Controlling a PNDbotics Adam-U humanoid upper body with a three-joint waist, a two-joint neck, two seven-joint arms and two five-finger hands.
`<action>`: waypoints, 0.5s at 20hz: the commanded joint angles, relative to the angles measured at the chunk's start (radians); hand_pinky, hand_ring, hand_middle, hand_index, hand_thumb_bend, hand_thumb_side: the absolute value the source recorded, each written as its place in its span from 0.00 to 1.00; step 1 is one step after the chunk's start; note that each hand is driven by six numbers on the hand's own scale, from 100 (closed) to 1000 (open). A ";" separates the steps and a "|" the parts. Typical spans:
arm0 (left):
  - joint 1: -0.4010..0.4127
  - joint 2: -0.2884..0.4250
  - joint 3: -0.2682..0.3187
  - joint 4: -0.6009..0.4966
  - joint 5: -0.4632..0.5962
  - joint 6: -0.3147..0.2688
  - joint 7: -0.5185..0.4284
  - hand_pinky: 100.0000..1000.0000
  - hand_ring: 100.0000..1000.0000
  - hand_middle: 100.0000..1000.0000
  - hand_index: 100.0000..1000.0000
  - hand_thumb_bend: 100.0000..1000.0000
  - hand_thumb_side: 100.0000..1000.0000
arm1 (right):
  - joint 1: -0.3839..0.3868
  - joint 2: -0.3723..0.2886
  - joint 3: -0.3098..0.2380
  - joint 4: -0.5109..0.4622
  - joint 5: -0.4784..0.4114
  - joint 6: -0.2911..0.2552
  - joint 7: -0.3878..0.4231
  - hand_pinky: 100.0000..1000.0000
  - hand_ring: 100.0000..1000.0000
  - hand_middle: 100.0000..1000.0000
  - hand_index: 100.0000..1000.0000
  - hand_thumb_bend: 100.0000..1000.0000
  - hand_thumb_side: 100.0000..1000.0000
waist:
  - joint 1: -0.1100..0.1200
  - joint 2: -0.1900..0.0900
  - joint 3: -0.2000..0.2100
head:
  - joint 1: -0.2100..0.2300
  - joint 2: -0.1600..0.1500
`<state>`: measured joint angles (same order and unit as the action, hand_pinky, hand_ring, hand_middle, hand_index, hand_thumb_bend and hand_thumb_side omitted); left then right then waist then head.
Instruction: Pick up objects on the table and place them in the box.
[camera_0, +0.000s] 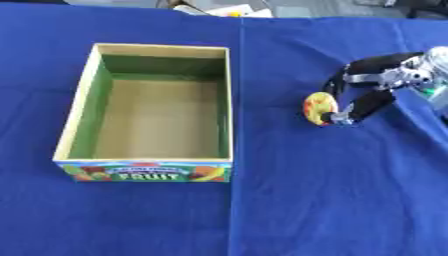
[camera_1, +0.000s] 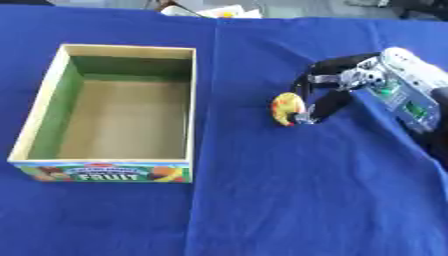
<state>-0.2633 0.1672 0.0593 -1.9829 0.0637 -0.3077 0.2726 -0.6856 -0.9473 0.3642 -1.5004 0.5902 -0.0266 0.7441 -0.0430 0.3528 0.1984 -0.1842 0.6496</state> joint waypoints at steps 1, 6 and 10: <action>-0.005 0.013 0.000 -0.017 -0.005 0.000 -0.006 0.52 0.82 0.81 0.71 0.00 1.00 | -0.009 -0.031 -0.011 -0.030 -0.029 0.013 -0.027 0.84 0.76 0.57 0.83 0.07 0.52 | 0.000 -0.017 0.000 | 0.003 -0.005; -0.005 0.012 -0.001 -0.017 -0.006 0.002 -0.009 0.52 0.82 0.81 0.71 0.00 1.00 | -0.008 -0.027 -0.013 -0.035 -0.061 0.054 -0.077 0.81 0.72 0.50 0.75 0.00 0.31 | -0.001 -0.016 0.001 | 0.005 -0.003; -0.005 0.012 -0.001 -0.017 -0.006 0.003 -0.012 0.52 0.82 0.81 0.71 0.00 1.00 | -0.006 -0.025 -0.012 -0.037 -0.070 0.081 -0.112 0.79 0.70 0.48 0.72 0.00 0.09 | -0.001 -0.015 0.002 | 0.006 -0.002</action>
<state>-0.2633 0.1671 0.0593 -1.9829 0.0631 -0.3048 0.2653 -0.6801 -0.9464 0.3646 -1.5201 0.5282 0.0465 0.6462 -0.0454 0.3547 0.1993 -0.1792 0.6496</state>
